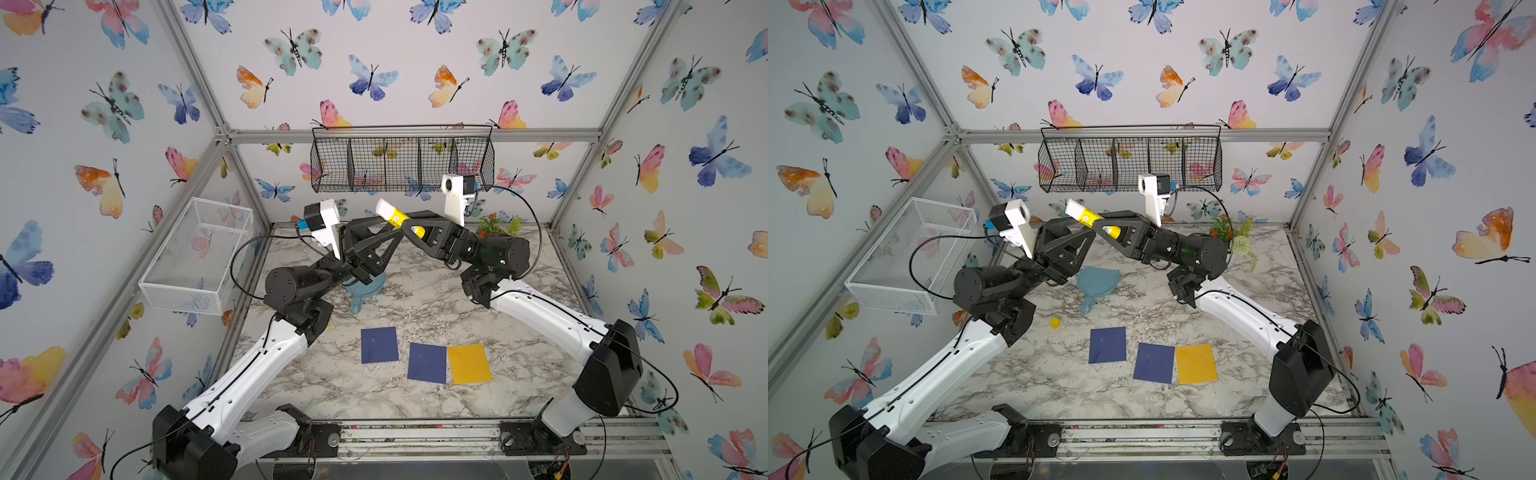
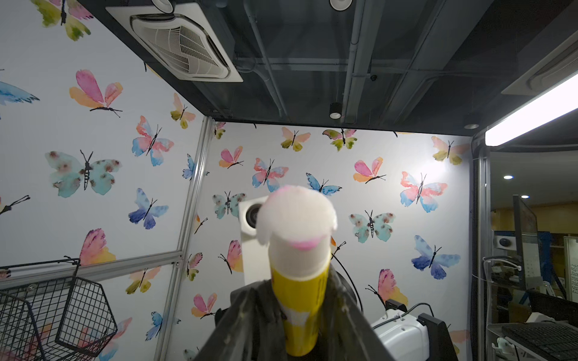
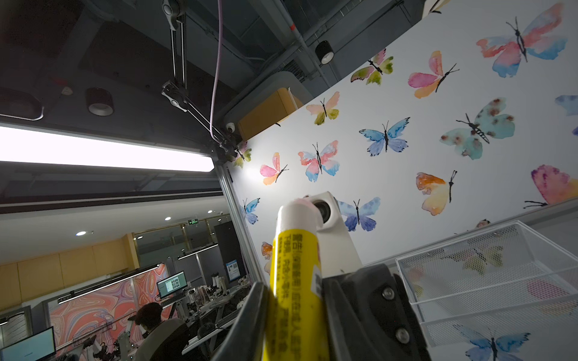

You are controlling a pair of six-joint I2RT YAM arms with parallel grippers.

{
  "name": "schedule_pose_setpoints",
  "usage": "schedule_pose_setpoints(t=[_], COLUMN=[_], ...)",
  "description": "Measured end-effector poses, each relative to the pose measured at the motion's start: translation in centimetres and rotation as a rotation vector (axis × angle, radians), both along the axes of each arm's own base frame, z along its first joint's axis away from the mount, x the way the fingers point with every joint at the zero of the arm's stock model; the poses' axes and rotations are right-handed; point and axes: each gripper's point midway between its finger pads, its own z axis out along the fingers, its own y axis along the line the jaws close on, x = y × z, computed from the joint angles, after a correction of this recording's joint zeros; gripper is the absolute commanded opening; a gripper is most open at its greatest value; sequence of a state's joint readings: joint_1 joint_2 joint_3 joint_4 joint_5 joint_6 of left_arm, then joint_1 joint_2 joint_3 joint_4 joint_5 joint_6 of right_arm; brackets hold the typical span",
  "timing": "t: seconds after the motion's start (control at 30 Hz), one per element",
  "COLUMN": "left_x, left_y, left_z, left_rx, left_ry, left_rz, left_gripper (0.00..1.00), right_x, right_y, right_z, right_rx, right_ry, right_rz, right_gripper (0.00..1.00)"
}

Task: Seal the envelope with a glue stick
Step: Screw the glue stick.

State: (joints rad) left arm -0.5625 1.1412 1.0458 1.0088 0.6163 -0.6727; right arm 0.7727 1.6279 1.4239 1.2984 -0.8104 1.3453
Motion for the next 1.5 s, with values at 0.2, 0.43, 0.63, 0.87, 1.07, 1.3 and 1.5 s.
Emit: schedule_pose_setpoints(t=[0.2, 0.43, 0.63, 0.87, 1.07, 1.3, 1.5], left_x=[-1.5, -3.1, -3.7, -5.1, -6.6, -7.7, -8.3], left_y=[0.0, -0.2, -0.5, -0.8, -0.9, -1.0, -1.2], left_z=[0.9, 2.2, 2.6, 3.1, 3.7, 3.6, 3.6], left_rx=[0.01, 0.053, 0.099, 0.14, 0.177, 0.207, 0.231], left_ry=[-0.076, -0.194, -0.268, -0.366, -0.465, -0.521, -0.546], left_rz=[-0.033, -0.044, -0.029, -0.064, -0.11, -0.147, -0.18], left_gripper=[0.43, 0.43, 0.42, 0.41, 0.39, 0.46, 0.47], right_x=[-1.7, -3.5, -4.0, -5.2, -6.7, -7.8, -8.2], right_y=[-0.3, -0.3, -0.4, -0.6, -0.8, -0.8, -0.8], right_z=[0.9, 1.4, 1.5, 1.9, 2.2, 2.1, 1.9], right_rx=[0.03, 0.031, 0.022, 0.015, 0.005, -0.016, -0.028], right_ry=[-0.025, -0.055, -0.067, -0.11, -0.156, -0.186, -0.198], right_rz=[0.083, 0.149, 0.168, 0.197, 0.235, 0.268, 0.285], right_gripper=[0.02, 0.02, 0.02, 0.02, 0.02, 0.02, 0.02])
